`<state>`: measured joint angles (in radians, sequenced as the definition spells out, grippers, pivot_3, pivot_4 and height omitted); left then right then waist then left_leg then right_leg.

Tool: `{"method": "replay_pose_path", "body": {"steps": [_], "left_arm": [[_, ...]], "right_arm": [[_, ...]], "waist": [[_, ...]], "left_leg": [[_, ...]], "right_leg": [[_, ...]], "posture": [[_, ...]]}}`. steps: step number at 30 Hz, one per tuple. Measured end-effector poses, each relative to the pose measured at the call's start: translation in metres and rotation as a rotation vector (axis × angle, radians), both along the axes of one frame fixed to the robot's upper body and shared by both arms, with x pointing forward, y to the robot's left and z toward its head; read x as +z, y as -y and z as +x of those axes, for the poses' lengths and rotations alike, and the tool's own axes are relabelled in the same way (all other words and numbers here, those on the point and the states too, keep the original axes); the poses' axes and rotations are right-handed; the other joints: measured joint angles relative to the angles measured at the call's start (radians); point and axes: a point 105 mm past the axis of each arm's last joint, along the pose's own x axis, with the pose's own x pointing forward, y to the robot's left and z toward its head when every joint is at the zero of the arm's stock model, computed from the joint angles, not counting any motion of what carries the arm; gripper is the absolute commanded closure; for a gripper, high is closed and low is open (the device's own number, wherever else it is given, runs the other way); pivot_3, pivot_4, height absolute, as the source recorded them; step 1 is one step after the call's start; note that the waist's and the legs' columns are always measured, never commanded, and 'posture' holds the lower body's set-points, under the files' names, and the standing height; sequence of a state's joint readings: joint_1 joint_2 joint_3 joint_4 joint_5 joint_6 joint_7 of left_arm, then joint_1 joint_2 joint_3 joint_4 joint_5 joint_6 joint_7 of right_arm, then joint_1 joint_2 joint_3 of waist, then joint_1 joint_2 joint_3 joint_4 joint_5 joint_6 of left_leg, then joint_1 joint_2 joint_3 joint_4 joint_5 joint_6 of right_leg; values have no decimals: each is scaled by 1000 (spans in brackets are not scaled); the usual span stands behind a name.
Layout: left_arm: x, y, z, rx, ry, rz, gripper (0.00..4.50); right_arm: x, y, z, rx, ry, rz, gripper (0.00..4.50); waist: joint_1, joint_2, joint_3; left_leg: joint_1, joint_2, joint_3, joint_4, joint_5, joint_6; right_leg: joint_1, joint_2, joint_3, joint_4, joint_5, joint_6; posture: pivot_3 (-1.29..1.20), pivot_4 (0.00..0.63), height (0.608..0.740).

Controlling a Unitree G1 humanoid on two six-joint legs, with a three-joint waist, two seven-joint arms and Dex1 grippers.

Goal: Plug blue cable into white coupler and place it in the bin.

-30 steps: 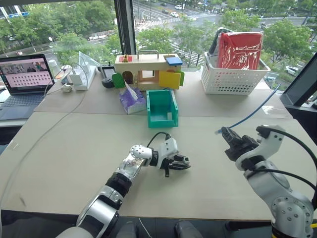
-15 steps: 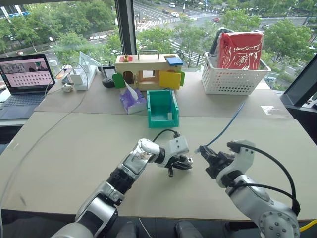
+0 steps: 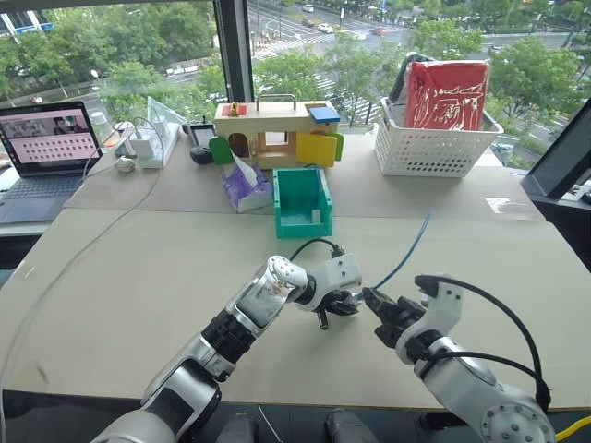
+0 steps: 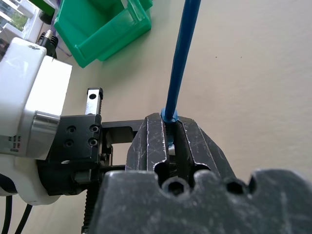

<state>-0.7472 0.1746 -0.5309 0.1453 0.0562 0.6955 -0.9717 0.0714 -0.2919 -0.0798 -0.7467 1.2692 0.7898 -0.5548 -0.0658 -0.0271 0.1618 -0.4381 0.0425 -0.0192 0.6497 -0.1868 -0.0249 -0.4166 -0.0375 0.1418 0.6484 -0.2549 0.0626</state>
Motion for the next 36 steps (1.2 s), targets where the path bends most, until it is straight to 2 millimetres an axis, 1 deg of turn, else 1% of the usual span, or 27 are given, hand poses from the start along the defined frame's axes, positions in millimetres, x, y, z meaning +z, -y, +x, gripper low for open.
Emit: {"method": "replay_pose_path", "body": {"steps": [9, 20, 23, 30, 36], "left_arm": [[0, -1, 0, 8, -4, -4, 3860], [0, -1, 0, 21, -18, -6, 3860], [0, -1, 0, 27, -23, -8, 3860], [3, 5, -1, 81, -109, -31, 3860], [4, 4, -2, 94, -98, -14, 3860]], "right_arm": [[-5, 4, 8, -29, 11, 27, 4500], [-7, 4, 8, -27, 11, 31, 4500], [-7, 4, 9, -22, 13, 16, 4500], [-7, 1, 10, 2, 16, -29, 4500], [-9, -1, 9, 21, 9, -61, 4500]], "waist": [[-1, 0, 0], [-2, 0, -1], [-1, 0, -1], [0, 0, -2], [-2, 0, -2]], "left_leg": [[0, 0, 0, 0, 0, 0], [0, 0, 0, 0, 0, 0], [0, 0, 0, 0, 0, 0], [0, 0, 0, 0, 0, 0], [1, 0, 0, 0, 0, 0]], "right_leg": [[0, 0, 0, 0, 0, 0], [0, 0, 0, 0, 0, 0], [0, 0, 0, 0, 0, 0], [0, 0, 0, 0, -1, 2], [0, 0, 0, 0, -1, 2]], "posture": [[0, 150, 734], [0, 150, 734], [0, 150, 734], [0, 150, 734], [0, 150, 734]]}}
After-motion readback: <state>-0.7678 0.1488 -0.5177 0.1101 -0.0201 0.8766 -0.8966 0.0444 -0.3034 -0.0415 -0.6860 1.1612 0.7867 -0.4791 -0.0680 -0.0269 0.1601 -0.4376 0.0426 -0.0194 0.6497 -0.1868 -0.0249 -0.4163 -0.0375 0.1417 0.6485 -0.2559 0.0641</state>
